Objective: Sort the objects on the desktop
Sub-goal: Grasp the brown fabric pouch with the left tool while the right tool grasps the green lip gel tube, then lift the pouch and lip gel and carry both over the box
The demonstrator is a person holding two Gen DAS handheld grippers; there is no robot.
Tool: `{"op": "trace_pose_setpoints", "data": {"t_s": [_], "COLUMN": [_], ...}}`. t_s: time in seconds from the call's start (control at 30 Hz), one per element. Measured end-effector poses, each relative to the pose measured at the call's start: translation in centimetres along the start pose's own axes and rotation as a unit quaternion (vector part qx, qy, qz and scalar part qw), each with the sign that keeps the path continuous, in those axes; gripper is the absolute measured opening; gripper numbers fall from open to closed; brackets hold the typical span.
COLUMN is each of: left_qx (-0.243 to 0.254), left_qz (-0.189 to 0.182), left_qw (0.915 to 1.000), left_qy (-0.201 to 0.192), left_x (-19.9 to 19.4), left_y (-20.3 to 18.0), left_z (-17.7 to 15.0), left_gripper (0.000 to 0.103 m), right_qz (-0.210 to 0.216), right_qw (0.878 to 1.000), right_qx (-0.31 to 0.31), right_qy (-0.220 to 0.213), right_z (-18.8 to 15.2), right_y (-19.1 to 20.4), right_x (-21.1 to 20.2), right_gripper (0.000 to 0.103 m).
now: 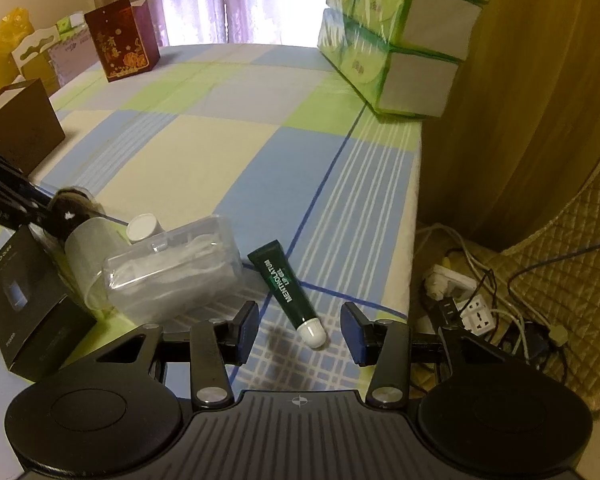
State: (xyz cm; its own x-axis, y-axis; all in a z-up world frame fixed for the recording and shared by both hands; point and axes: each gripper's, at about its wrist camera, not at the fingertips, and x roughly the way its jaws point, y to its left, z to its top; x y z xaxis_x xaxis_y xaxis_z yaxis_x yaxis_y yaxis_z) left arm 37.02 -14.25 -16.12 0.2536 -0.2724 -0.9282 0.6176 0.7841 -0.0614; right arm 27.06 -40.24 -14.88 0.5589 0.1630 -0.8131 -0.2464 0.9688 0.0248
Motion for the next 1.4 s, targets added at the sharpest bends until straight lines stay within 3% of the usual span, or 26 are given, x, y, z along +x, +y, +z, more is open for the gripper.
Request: {"op": "trace_pose_setpoints", "data": {"t_s": [0.3,0.43,0.5,0.67,0.83,1.13,1.2,1.27,1.4], "left_qx": [-0.06,-0.079,-0.088,-0.106,-0.116,-0.132,-0.131,-0.127,-0.111], "left_qz": [0.033,0.035,0.036,0.043,0.044,0.027,0.023,0.027,0.042], "left_qw": [0.9977,0.9963,0.9955,0.9933,0.9923,0.9909,0.9911,0.9916,0.9928], "left_qy": [-0.005,-0.002,0.0,0.013,0.003,0.003,0.004,0.003,-0.021], "left_x": [-1.5,-2.1,-2.3,-2.4,-3.2,-5.6,-6.1,-6.3,-6.7], "left_y": [4.3,4.7,4.8,4.4,3.8,2.3,1.8,1.4,0.9], "left_z": [-2.4,-3.9,-4.7,-7.5,-9.2,-12.2,-12.9,-13.4,-13.1], "left_gripper": [0.019,0.019,0.019,0.016,0.014,0.015,0.018,0.036,0.045], "right_qz": [-0.003,0.007,0.004,-0.007,-0.013,0.012,0.022,0.024,0.019], "right_qw": [1.0,0.999,1.0,1.0,0.997,0.994,0.994,0.994,0.994], "right_qx": [-0.019,-0.029,-0.024,0.009,0.064,0.092,0.091,0.094,0.089], "right_qy": [0.01,0.014,0.017,0.027,0.035,0.052,0.054,0.055,0.053], "right_z": [0.7,0.7,0.8,0.1,-1.2,-5.1,-6.0,-6.6,-7.0], "right_y": [0.3,0.6,0.9,1.4,1.4,4.0,4.6,5.1,5.6], "right_x": [2.1,3.0,3.1,2.5,1.0,-2.6,-3.3,-3.7,-3.9], "right_gripper": [0.042,0.019,0.015,0.014,0.014,0.014,0.014,0.014,0.014]}}
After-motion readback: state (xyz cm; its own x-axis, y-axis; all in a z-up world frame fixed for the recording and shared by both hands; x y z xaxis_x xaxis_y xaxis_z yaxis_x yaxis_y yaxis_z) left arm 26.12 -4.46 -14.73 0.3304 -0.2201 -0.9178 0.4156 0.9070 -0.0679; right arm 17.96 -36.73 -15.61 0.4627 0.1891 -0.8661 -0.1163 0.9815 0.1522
